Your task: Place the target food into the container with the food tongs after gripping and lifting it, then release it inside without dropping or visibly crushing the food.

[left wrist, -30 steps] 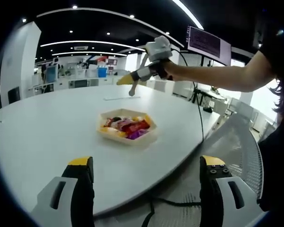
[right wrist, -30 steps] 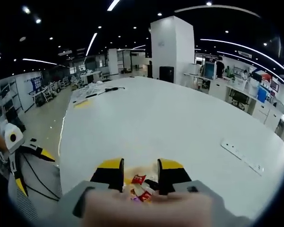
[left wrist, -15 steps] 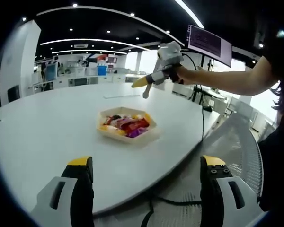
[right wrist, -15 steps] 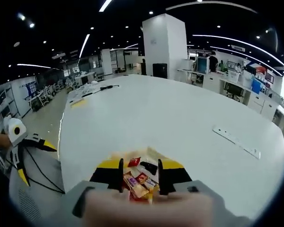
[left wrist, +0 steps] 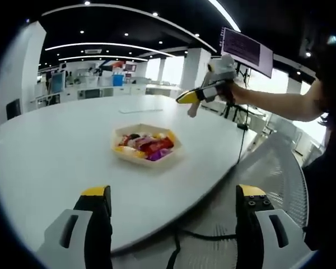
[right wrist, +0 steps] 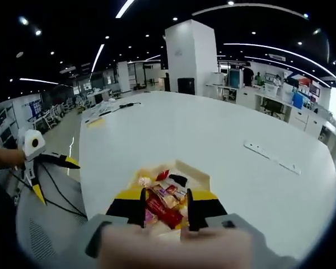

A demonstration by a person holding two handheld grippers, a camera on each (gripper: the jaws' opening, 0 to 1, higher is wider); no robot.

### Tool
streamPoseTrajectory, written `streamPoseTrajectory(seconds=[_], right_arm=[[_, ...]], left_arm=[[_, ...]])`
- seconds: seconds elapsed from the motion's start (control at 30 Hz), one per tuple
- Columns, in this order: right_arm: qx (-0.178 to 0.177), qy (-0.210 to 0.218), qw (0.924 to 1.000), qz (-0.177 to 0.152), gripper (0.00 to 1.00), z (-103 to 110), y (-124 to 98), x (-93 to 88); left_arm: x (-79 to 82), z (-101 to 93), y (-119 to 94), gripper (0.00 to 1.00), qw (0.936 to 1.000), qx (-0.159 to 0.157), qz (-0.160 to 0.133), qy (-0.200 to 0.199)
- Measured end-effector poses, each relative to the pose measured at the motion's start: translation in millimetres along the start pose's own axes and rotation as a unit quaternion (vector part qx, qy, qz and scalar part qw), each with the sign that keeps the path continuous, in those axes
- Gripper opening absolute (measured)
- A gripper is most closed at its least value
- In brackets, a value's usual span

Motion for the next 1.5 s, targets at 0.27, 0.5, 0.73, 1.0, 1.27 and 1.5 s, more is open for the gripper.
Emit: streamPoseTrajectory(seconds=[0.27,0.5,0.73,1.0,1.27,1.5], right_arm=[[0.041,0.068,0.9948,-0.063,0.28,46,-18,3.8],[0.141,0.132,0.9697,-0.15,0.28,107,-28,32.7],[0.204,0.16,0.946,-0.195,0.29,133,-44,47.3],[0.239,0.182,0.932,-0.203,0.29,141,-48,45.1],[0.248,0.173,0.9289,-0.214,0.32,135,-51,35.1],[0.213,0.191,0.9409,-0.182,0.3,116,-62,6.8]], left_arm=[[40.8,-31.2,10,0.74,0.9971,-0.073,-0.019,-0.009],[84.8,-86.4,47,0.66,0.9765,-0.192,-0.076,-0.061],[95.9,-103.2,53,0.26,0.9552,-0.252,-0.099,-0.119],[94.1,-110.6,52,0.04,0.9511,-0.275,-0.096,-0.102],[91.3,-110.8,54,0.0,0.9502,-0.297,-0.089,-0.035],[74.3,-95.8,62,0.0,0.9555,-0.291,-0.047,0.023]])
Point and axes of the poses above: the point that each gripper's makers call its tool centre point, and the gripper's own axes: y roughly forward along the fingers, z roughly to its left, x roughly out of its top, the point moved 6 cm from there along -y, roughly backward along the fingers, and after that the axes turned 11 degrees about -z, right-handed, at the moved point
